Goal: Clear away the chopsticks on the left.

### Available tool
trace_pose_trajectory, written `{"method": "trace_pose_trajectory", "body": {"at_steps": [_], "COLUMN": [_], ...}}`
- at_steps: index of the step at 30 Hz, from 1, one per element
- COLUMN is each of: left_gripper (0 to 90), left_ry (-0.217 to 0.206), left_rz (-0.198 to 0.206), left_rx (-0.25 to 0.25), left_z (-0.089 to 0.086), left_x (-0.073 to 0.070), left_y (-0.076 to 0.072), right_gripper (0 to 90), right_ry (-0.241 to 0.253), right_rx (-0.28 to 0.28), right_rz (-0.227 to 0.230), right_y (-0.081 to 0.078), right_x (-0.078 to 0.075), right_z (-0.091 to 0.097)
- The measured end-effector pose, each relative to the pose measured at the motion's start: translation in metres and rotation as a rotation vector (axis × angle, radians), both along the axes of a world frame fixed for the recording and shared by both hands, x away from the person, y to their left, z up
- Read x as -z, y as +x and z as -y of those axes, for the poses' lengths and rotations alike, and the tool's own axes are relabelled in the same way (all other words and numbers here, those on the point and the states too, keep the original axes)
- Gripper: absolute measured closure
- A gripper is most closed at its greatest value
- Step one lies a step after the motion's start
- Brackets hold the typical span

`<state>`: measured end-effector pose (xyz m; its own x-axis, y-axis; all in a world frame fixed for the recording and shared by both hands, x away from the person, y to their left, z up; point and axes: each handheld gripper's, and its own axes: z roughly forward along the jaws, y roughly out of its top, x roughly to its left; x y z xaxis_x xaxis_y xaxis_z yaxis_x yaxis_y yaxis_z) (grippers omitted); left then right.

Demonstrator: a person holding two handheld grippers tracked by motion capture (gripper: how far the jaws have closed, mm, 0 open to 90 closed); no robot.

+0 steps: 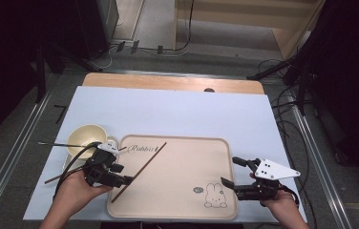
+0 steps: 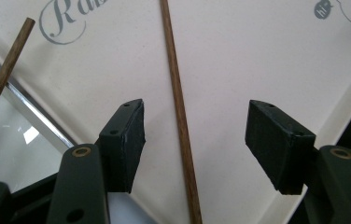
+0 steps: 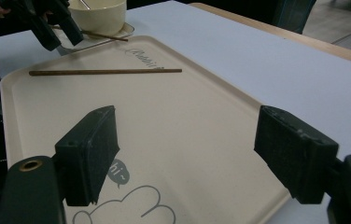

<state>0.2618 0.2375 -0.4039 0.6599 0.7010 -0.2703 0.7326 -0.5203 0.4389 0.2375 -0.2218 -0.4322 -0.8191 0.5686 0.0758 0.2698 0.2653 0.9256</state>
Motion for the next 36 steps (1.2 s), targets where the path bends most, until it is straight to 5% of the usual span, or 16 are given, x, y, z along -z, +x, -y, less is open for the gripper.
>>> {"method": "trace_pose_trajectory", "body": {"at_steps": [5,12,18,26,36], "left_gripper": [37.7,37.6,40.0,38.5,38.2], "left_ry": [0.008,0.014,0.015,0.016,0.009], "left_rz": [-0.014,0.019,0.007,0.047,0.029], "left_rx": [0.024,0.056,0.032,0.017,-0.020], "left_z": [-0.006,-0.015,-0.029,-0.049,-0.075], "left_x": [-0.003,-0.010,-0.014,-0.020,-0.022], "left_y": [-0.002,-0.006,-0.007,-0.013,-0.016], "right_gripper": [21.7,21.7,21.7,21.7,21.7], "right_ry": [0.001,0.000,-0.006,-0.006,-0.008], "right_rx": [0.001,0.006,-0.002,-0.008,-0.012], "right_rz": [-0.001,-0.003,0.003,0.002,0.003], "right_y": [0.000,0.000,0.001,0.001,0.002], "right_x": [0.000,0.000,0.001,0.000,0.000], "right_z": [0.000,0.001,-0.001,-0.001,-0.003]}}
